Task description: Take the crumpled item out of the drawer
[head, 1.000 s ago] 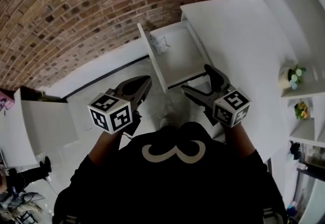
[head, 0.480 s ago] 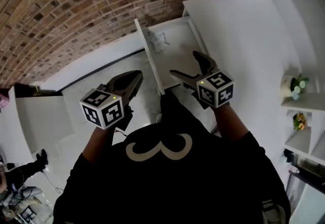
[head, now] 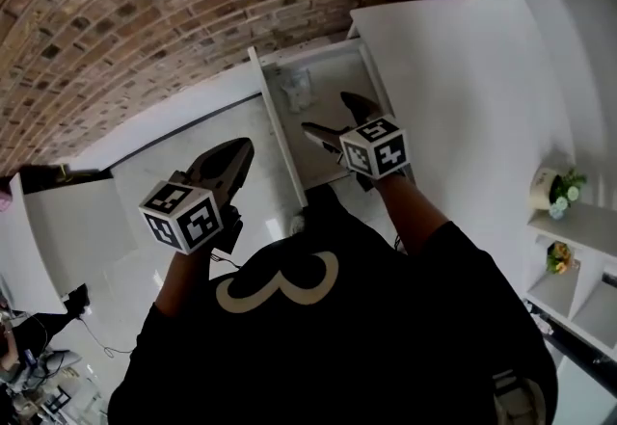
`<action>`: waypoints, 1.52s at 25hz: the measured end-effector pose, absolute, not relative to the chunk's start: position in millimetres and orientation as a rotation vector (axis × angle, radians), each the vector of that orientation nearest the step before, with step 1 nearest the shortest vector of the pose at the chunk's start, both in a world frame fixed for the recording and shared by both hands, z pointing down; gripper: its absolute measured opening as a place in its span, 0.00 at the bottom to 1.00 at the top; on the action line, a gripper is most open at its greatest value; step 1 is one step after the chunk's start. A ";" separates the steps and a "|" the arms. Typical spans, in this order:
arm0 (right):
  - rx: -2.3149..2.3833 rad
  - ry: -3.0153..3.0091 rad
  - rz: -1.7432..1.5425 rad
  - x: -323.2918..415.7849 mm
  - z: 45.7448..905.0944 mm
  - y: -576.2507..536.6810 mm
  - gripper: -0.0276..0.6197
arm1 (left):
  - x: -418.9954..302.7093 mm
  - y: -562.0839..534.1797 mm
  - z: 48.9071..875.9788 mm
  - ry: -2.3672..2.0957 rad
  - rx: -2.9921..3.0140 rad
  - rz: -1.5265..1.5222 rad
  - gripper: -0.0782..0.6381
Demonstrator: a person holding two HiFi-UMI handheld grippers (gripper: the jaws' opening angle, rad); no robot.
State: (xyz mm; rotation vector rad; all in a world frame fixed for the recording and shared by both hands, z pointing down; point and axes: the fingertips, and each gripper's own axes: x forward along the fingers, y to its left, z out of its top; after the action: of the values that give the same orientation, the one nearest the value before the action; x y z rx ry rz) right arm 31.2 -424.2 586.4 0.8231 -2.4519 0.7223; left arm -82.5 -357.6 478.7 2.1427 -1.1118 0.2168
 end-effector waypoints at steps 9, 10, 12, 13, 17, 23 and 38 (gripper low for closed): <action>0.776 -2.325 0.893 13.2 671.7 -461.0 0.71 | -109.5 -389.2 508.1 -1.184 2.018 0.172 0.11; 0.775 -2.307 0.921 11.3 682.0 -461.9 0.71 | -111.8 -390.2 512.1 -1.186 2.003 0.169 0.11; 0.774 -2.273 0.969 9.3 700.6 -463.4 0.71 | -115.1 -391.4 521.2 -1.185 1.977 0.169 0.11; 0.773 -2.257 0.988 8.5 708.9 -464.9 0.71 | -116.9 -391.8 526.2 -1.182 1.966 0.175 0.11; 0.786 -2.202 1.019 5.3 734.2 -480.5 0.70 | -126.3 -396.9 544.0 -1.183 1.930 0.192 0.11; 0.813 -2.118 1.059 6.6 763.6 -496.0 0.65 | -129.0 -404.8 559.6 -1.169 1.894 0.175 0.11; 0.742 -2.046 0.950 -9.1 793.4 -496.2 0.41 | -150.1 -408.5 577.5 -1.200 1.821 0.190 0.11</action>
State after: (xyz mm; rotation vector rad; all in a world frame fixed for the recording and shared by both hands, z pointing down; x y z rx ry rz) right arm -9.1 -496.2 793.4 0.7416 -2.0457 0.9498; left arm -150.1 -408.5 577.5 1.8208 -1.2003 0.1900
